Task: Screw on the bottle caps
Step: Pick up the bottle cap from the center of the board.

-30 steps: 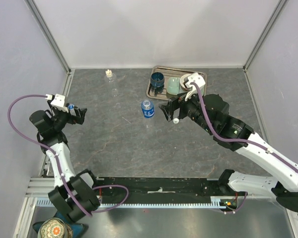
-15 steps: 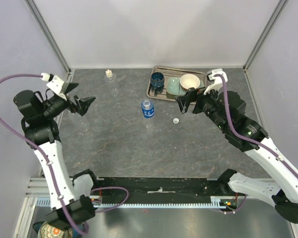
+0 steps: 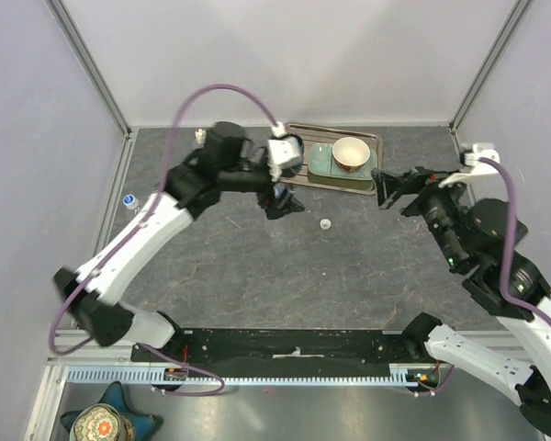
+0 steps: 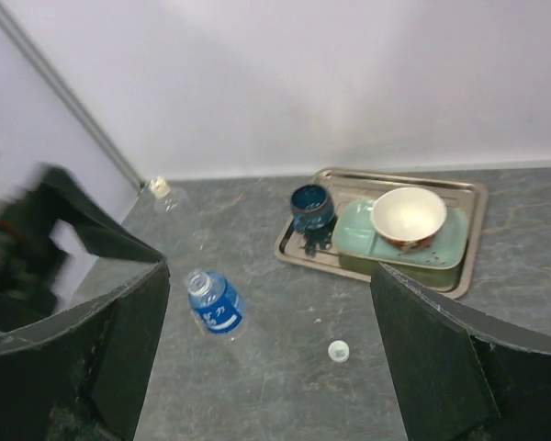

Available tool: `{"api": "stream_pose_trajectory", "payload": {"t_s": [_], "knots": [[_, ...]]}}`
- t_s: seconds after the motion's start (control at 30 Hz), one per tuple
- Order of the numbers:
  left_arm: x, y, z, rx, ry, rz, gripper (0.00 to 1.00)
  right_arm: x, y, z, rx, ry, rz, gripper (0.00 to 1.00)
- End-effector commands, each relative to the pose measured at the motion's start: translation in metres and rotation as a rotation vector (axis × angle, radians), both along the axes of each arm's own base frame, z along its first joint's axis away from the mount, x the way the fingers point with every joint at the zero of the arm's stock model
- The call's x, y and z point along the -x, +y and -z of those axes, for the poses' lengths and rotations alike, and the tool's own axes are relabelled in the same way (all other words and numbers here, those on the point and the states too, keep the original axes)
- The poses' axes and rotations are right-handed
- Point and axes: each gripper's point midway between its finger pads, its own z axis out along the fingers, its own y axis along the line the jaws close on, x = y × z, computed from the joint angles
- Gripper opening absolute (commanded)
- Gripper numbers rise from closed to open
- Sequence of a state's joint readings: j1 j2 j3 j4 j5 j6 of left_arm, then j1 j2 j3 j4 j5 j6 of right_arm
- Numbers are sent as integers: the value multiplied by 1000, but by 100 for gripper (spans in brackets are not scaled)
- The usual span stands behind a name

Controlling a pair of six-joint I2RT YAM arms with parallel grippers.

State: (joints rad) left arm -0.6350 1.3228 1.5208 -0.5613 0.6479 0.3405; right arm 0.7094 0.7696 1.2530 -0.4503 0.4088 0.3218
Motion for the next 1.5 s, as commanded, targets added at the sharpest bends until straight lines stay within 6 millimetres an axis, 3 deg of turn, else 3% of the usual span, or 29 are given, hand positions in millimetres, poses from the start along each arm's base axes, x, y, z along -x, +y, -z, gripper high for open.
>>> {"api": "stream_pose_trajectory", "payload": {"t_s": [0.0,0.07,0.2,0.3,0.33,0.5,0.67,1.17,1.47], "knots": [[-29,-37,55,-216,-30,-13,90,19,-52,-31,-100,-76,170,97],[-36,-54,70,-258,-27,-13,89,27,-64,-35,-134,-94,196,93],[-73,-95,123,-348,24,-54,86,36,-80,-39,-176,-132,237,89],[-93,-114,142,-370,37,-121,77,47,-91,-54,-203,-182,237,88],[-101,-119,165,-402,59,-136,74,50,-91,-58,-207,-191,227,87],[-135,-116,213,-512,24,-252,64,54,-88,-68,-193,-209,197,86],[-138,-109,252,-599,30,-246,60,54,-85,-69,-181,-211,180,86],[-133,-109,314,-644,80,-217,58,35,-63,-60,-132,-170,154,86],[-140,-111,327,-640,87,-218,61,33,-59,-60,-133,-164,142,86]]}}
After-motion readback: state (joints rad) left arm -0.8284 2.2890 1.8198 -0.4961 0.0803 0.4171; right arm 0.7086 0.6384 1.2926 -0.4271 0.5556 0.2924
